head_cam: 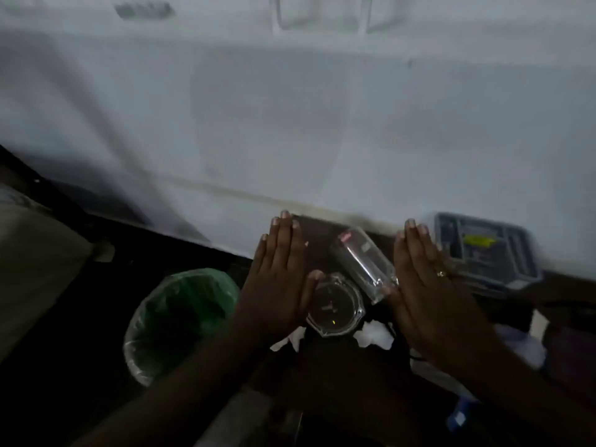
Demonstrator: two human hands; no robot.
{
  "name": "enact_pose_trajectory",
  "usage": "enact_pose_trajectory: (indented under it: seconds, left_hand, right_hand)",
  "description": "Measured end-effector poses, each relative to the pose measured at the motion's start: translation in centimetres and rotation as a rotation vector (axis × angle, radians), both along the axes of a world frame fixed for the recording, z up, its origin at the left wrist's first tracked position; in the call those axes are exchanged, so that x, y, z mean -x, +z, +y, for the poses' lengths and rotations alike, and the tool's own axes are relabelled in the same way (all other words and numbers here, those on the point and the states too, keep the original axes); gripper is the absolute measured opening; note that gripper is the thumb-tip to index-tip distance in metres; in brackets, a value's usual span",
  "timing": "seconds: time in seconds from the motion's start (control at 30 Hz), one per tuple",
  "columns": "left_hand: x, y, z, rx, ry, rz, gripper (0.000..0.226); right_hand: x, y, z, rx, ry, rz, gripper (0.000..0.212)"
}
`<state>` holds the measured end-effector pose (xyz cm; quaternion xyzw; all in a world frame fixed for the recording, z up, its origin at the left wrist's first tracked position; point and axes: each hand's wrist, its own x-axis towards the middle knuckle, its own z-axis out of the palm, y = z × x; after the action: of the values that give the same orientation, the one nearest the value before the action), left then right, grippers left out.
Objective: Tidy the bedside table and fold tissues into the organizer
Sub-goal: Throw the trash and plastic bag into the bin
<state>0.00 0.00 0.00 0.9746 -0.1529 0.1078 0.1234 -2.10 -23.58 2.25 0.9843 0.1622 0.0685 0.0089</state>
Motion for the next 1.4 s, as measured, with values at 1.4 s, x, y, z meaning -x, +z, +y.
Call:
enact_pose_trajectory:
  seconds: [1.4]
  left_hand:
    - [7.7, -4.4, 2.4, 0.257, -0.064, 0.168, 0.026]
  right_hand:
    - [6.8, -6.6, 3.8, 0.205, 0.158, -0.089, 0.019]
